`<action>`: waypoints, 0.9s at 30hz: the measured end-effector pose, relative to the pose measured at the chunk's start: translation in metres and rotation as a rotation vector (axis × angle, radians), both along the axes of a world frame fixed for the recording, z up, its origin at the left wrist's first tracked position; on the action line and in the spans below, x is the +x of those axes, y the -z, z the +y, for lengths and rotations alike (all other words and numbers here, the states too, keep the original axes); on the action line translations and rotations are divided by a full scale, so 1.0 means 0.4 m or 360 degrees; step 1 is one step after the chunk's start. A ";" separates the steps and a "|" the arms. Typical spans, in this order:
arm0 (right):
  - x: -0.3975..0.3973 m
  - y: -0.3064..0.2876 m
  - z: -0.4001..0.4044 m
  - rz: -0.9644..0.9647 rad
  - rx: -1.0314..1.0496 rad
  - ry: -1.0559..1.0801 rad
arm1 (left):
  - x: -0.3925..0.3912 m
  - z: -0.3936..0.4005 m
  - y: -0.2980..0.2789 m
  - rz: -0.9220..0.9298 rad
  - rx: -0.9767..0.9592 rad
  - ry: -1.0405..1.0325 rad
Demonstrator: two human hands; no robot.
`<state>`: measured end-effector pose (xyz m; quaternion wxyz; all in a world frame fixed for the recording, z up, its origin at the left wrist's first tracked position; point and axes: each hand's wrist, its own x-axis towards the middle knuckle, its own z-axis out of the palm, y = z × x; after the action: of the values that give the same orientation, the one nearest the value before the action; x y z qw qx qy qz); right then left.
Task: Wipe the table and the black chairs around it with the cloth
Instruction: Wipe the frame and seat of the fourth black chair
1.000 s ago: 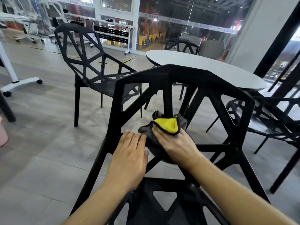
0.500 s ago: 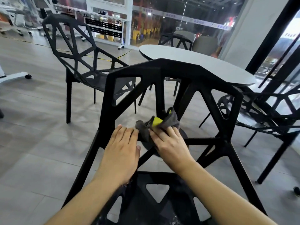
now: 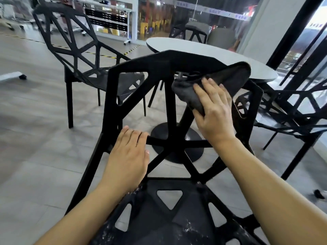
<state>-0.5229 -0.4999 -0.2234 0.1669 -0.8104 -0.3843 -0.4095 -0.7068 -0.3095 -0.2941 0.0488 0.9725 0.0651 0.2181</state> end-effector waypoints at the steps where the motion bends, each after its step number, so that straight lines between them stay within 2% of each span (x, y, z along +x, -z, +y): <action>1: -0.028 0.057 -0.006 0.0083 -0.0031 -0.0085 | 0.002 -0.002 -0.001 0.0017 -0.0005 -0.0009; 4: -0.132 0.235 -0.006 0.0270 -0.0126 -0.0091 | 0.001 -0.003 -0.007 0.0058 -0.0038 -0.0028; 6: -0.153 0.275 0.005 0.0262 -0.0073 -0.0020 | -0.001 0.000 -0.005 0.0048 -0.0020 -0.0021; 10: -0.106 0.211 -0.024 0.0012 -0.0333 0.0024 | -0.001 -0.004 -0.013 0.0023 -0.0001 -0.0007; 12: -0.088 0.163 -0.022 -0.0010 -0.0416 0.0108 | 0.001 -0.004 -0.016 0.0033 0.0008 -0.0030; 16: -0.152 0.163 0.060 0.0317 -0.0163 0.0533 | 0.002 -0.005 -0.009 0.0018 0.0030 -0.0023; 19: -0.189 0.183 0.107 0.0502 -0.0037 0.0685 | 0.000 -0.004 -0.010 0.0035 0.0022 -0.0012; 27: -0.183 0.229 0.113 0.0284 -0.0046 0.0688 | -0.001 -0.005 -0.010 0.0021 0.0027 -0.0019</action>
<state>-0.5959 -0.4545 -0.3148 0.0969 -0.9092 -0.1912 -0.3570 -0.7071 -0.3115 -0.2901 0.0389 0.9739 0.0693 0.2126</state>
